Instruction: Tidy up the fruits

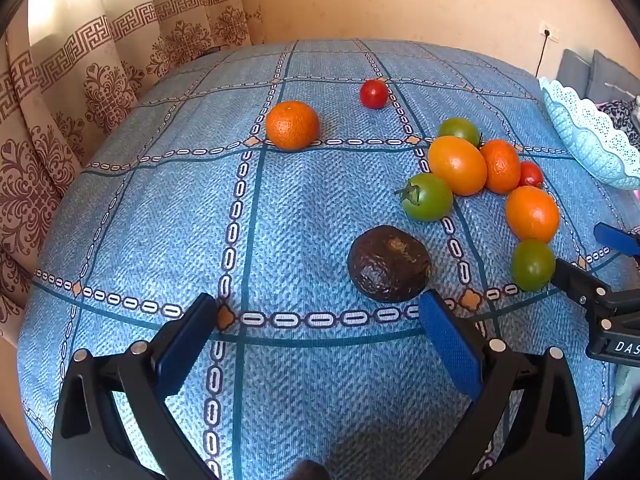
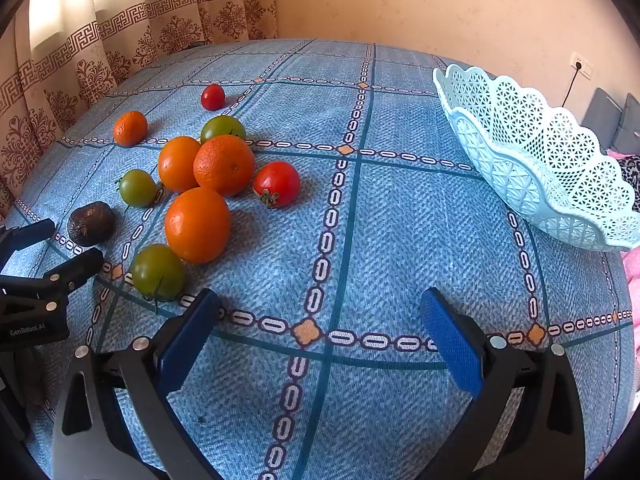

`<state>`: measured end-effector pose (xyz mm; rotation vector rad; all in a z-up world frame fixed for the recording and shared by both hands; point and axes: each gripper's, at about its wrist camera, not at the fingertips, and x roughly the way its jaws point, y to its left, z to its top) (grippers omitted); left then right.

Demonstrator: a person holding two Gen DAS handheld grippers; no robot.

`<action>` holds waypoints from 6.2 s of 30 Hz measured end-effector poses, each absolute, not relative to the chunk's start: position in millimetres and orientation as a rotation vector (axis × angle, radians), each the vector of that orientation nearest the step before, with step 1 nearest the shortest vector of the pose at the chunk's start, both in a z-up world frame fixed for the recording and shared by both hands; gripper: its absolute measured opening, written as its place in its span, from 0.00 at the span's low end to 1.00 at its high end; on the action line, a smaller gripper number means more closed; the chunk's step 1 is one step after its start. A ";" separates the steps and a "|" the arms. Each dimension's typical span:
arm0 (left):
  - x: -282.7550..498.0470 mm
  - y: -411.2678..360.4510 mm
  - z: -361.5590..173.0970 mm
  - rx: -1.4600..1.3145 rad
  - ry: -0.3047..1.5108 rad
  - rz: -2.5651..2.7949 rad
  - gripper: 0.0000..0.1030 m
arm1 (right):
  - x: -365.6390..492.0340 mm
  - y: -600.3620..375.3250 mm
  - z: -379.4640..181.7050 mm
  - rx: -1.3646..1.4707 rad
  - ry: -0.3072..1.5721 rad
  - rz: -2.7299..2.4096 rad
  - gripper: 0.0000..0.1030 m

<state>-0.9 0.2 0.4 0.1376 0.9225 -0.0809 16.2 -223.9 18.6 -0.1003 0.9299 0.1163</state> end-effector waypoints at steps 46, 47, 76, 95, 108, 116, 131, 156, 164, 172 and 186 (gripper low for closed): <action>5.5 -1.2 0.0 0.130 0.932 -0.086 0.95 | 16.3 -224.9 19.0 -0.096 0.932 0.117 0.98; 6.0 -1.6 0.0 0.130 0.932 -0.086 0.95 | 16.2 -225.0 19.1 -0.096 0.932 0.117 0.98; 8.5 4.0 -0.2 0.130 0.932 -0.100 0.95 | 8.5 -230.4 26.4 -0.057 0.906 0.160 0.98; -11.4 10.0 48.5 0.196 0.763 -0.115 0.95 | -9.9 -193.1 39.8 -0.002 0.868 0.390 0.64; -2.4 9.9 32.0 0.132 0.850 -0.228 0.81 | 15.5 -164.7 18.7 -0.055 0.918 0.364 0.32; 7.4 0.1 16.7 0.114 0.891 -0.260 0.66 | 8.9 -176.7 20.0 -0.009 0.916 0.391 0.29; -11.0 -12.1 28.1 0.094 0.856 -0.327 0.38 | -6.4 -206.7 44.8 0.080 0.853 0.402 0.29; 22.4 -151.2 110.1 0.173 0.700 -0.501 0.38 | 17.1 -397.5 106.7 0.283 0.665 -0.056 0.29; 46.7 -218.6 95.4 0.184 0.711 -0.630 0.38 | 34.2 -414.3 89.9 0.295 0.686 -0.117 0.29; 59.8 -245.4 82.3 0.185 0.753 -0.679 0.40 | 31.9 -426.8 92.4 0.333 0.655 -0.175 0.66; 55.8 -232.6 88.8 0.148 0.724 -0.661 0.80 | 5.6 -436.3 116.1 0.378 0.541 -0.227 0.70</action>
